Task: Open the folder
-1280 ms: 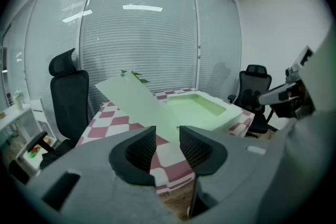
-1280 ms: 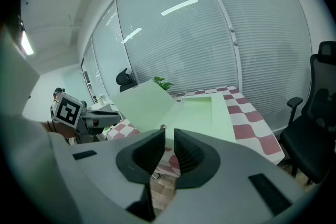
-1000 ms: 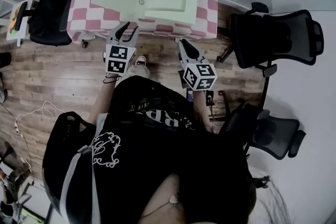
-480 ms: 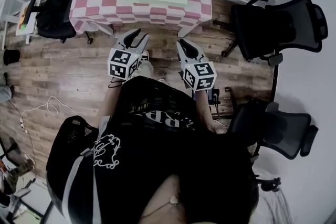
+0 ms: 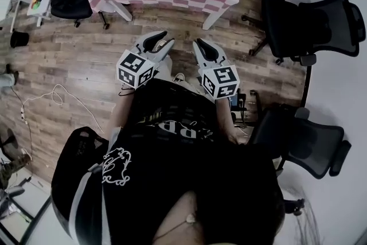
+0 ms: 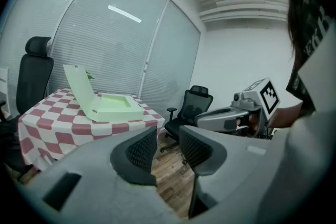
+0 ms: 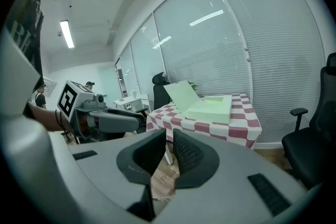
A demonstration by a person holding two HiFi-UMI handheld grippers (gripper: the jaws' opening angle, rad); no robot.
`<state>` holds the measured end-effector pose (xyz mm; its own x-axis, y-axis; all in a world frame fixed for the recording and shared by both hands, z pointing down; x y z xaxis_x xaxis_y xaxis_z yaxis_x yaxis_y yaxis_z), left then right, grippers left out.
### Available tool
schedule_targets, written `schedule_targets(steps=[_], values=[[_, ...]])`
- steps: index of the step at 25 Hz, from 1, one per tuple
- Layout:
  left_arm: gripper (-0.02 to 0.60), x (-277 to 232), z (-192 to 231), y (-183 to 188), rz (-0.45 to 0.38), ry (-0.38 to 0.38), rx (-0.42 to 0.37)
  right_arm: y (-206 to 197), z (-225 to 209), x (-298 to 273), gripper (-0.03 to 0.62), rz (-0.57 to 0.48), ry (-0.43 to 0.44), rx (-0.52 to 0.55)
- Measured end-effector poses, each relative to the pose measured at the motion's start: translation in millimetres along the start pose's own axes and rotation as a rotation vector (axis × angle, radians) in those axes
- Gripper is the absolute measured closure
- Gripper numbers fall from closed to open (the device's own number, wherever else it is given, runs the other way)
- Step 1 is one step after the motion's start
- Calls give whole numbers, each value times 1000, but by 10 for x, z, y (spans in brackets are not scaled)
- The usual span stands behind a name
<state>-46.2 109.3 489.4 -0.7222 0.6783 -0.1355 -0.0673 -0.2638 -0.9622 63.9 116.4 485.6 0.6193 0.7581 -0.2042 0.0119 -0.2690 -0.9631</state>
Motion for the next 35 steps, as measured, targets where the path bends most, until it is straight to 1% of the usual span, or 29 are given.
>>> schedule_targets(steps=[3, 7, 8, 10, 14, 20, 25, 35], values=[[439, 132, -199, 94, -40, -3, 1, 10, 140, 133, 549, -23, 18, 6], [440, 269, -445, 194, -82, -25, -12, 24, 280, 269, 549, -41, 45, 24], [450, 294, -496, 201, -87, -29, -21, 25, 303, 295, 549, -46, 50, 25], [507, 333, -582, 199, -92, -33, -46, 25, 340, 337, 549, -56, 59, 27], [531, 379, -700, 174, -73, -40, -80, 49, 378, 382, 549, -70, 71, 32], [534, 388, -699, 204, -58, -22, -109, 123, 344, 381, 549, -89, 71, 41], [535, 382, -675, 232, -55, -14, -112, 131, 330, 389, 549, -90, 72, 48], [535, 252, -697, 237, -39, -52, -104, 120, 214, 408, 549, -79, 43, 47]])
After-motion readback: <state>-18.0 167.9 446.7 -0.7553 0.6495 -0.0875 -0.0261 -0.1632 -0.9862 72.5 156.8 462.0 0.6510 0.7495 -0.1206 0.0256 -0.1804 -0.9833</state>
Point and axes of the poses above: the fingertips, and each gripper's own axes: x backward along the fingers, z to its left, y out of its top, the point moved 2 cm from there along x, backward along the fingers, and after that the axes turned 10 degrees about -z, right-handed, at the moved point
